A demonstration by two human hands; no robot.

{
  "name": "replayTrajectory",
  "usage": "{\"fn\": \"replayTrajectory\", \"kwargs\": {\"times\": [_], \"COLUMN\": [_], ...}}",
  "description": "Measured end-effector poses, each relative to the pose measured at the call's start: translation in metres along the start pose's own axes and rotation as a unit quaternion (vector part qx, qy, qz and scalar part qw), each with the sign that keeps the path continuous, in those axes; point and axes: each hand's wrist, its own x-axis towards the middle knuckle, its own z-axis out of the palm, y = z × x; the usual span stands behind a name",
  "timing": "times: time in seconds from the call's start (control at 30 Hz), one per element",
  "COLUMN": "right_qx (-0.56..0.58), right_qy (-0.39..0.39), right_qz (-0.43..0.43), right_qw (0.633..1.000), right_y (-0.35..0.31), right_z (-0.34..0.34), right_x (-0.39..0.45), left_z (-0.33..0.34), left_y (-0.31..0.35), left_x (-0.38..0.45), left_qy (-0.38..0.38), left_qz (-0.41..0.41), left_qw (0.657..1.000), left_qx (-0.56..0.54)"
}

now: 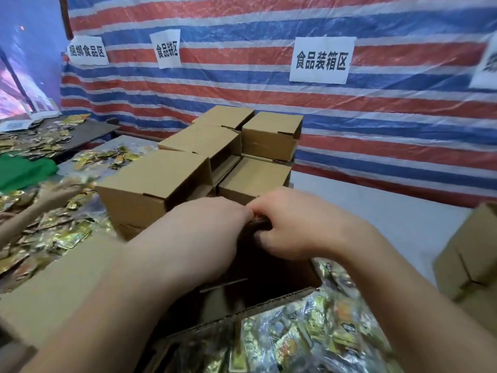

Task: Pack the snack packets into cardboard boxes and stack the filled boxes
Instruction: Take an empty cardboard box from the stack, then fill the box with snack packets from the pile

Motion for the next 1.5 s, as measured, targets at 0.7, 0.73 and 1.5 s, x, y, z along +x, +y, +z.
{"fn": "replayTrajectory", "kwargs": {"times": [0.7,0.73,1.5], "right_qx": [0.163,0.175,0.108], "right_qy": [-0.054,-0.05,-0.069], "right_qz": [0.495,0.493,0.481], "right_qw": [0.852,0.851,0.867], "right_y": [0.142,0.14,0.138], "right_z": [0.22,0.23,0.283], "right_x": [-0.203,-0.204,-0.163], "left_z": [0.248,0.254,0.333], "left_y": [0.132,0.131,0.115], "left_x": [0.067,0.062,0.005], "left_qy": [-0.212,-0.224,-0.222], "left_qz": [-0.074,-0.072,-0.124], "left_qw": [0.857,0.853,0.84], "left_qx": [-0.464,-0.466,-0.48]}}
